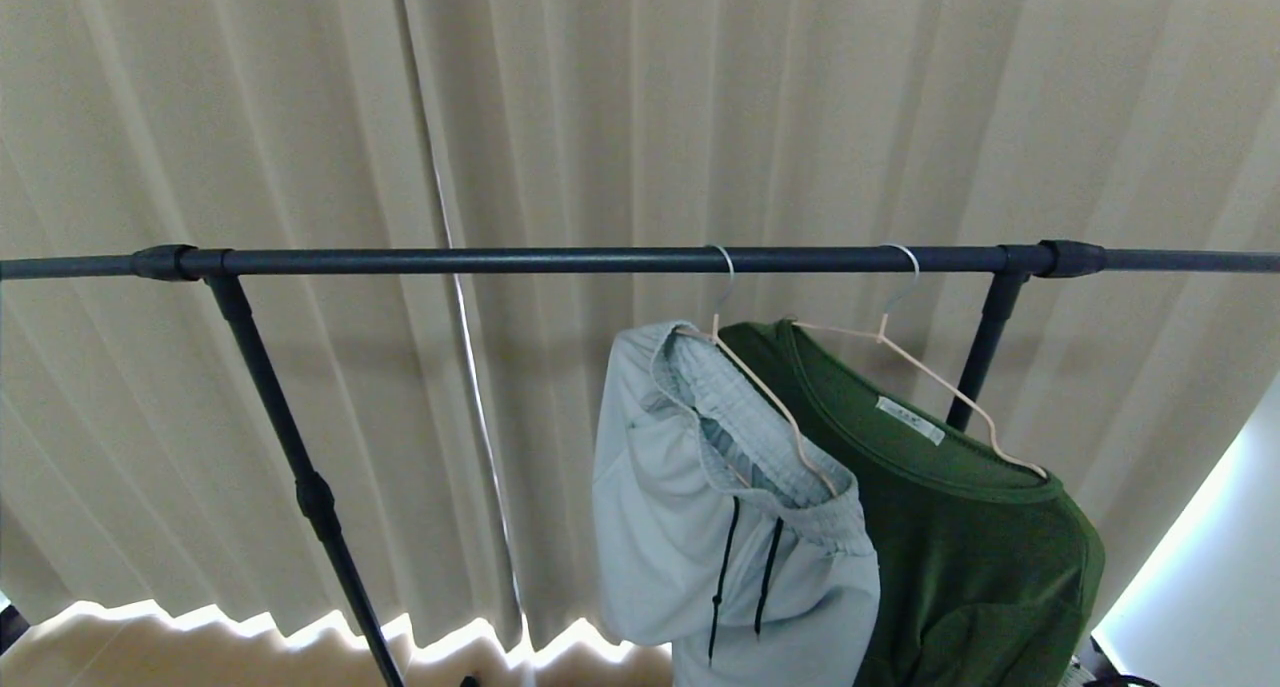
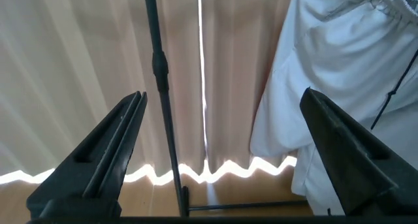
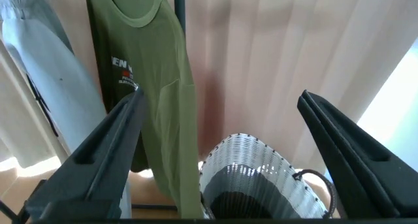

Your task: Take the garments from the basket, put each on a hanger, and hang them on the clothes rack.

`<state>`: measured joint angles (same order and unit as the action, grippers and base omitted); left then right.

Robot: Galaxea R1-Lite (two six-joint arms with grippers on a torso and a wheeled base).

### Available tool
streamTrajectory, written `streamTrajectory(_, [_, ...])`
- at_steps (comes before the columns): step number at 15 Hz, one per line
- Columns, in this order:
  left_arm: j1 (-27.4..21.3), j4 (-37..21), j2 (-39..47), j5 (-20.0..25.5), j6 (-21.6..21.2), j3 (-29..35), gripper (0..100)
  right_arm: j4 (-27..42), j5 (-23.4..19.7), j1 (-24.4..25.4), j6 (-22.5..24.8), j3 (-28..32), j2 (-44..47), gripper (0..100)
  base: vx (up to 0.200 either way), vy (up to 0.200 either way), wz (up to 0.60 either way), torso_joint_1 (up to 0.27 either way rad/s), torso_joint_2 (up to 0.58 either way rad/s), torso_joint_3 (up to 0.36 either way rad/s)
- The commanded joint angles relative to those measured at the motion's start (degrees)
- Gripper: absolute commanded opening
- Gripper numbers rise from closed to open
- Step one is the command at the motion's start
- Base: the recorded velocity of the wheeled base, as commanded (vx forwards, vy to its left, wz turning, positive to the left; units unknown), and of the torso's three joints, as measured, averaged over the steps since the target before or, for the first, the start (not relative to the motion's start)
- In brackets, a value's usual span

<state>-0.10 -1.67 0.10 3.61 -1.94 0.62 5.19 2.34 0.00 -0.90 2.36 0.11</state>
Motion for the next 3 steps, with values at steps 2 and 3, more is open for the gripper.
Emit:
streamTrajectory(2, [0.0, 0.0, -0.1, 0.0, 0.0, 0.0, 100, 0.0, -0.1, 0.0, -0.2, 0.0, 0.0, 100, 0.0, 0.0, 0.0, 0.0, 0.0, 0.0])
streamTrajectory(3, [0.0, 0.0, -0.1, 0.0, 0.0, 0.0, 100, 0.0, -0.1, 0.0, -0.2, 0.0, 0.0, 100, 0.0, 0.0, 0.0, 0.0, 0.0, 0.0])
